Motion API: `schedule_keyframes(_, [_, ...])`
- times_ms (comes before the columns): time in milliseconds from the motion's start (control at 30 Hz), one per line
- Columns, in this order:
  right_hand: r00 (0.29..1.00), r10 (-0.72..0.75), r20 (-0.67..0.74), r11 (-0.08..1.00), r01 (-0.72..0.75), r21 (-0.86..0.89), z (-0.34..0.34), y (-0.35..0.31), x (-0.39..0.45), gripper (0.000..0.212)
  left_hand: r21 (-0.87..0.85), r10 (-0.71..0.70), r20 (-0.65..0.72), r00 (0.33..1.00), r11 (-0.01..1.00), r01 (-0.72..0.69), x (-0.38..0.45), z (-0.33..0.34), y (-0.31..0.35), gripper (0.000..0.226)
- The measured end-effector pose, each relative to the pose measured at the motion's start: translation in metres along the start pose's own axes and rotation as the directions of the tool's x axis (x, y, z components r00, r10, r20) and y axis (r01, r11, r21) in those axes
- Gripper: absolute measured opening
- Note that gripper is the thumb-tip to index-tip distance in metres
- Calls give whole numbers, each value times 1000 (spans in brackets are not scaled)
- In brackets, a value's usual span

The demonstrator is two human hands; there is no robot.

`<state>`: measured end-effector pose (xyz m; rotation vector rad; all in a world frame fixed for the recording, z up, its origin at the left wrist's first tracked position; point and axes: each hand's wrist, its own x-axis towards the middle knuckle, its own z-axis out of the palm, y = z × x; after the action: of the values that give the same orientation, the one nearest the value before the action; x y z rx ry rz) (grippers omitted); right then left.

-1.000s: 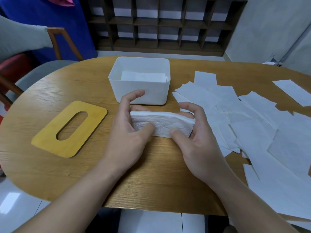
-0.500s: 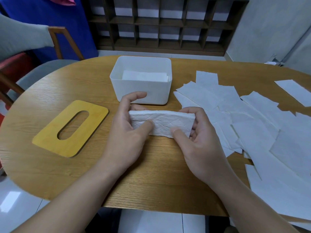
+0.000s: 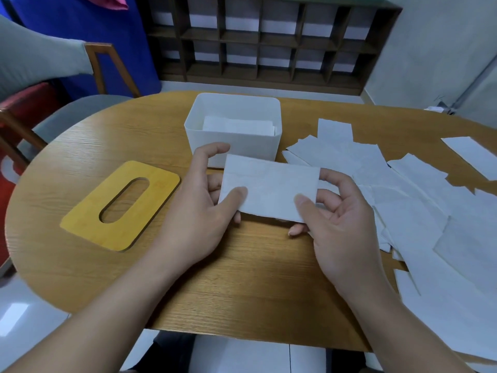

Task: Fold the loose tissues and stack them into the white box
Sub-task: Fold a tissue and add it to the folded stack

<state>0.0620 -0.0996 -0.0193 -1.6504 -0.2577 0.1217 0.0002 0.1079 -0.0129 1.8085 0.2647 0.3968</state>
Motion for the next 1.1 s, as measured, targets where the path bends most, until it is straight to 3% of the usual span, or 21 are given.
schedule_keyframes(100, [996, -63, -61, 997, 60, -45, 1, -6, -5, 44, 66, 46, -27, 999, 997, -44, 3, -2, 10, 55])
schedule_keyframes(333, [963, -214, -166, 969, 188, -158, 10, -48, 23, 13, -40, 196, -212, 957, 977, -209, 31, -7, 34, 25])
schedule_keyframes(400, [958, -244, -148, 961, 220, -166, 17, -64, 47, 9, 44, 263, -260, 929, 964, -261, 46, -11, 37, 16])
schedule_keyframes(500, [949, -298, -102, 941, 274, -199, 34, -79, 88, 9, 206, 285, -293, 913, 951, -231, 64, -17, 37, 15])
schedule_keyframes(633, [930, -361, 65, 827, 351, -438, 57, -68, 139, 11, 407, 313, -342, 886, 899, -161, 86, -22, 23, 24])
schedule_keyframes(800, [908, -302, 292, 566, 417, -712, 65, -56, 161, 11, 601, 270, -298, 916, 798, -39, 103, -25, -3, 38])
schedule_keyframes(933, [919, -135, 372, 539, 383, -750, 60, -71, 174, 17, 709, 290, -258, 921, 705, -24, 106, -25, -9, 47])
schedule_keyframes(1100, [897, 75, 436, 406, 371, -835, 57, -94, 178, 21, 726, 295, -259, 920, 687, -16, 105, -25, -11, 53])
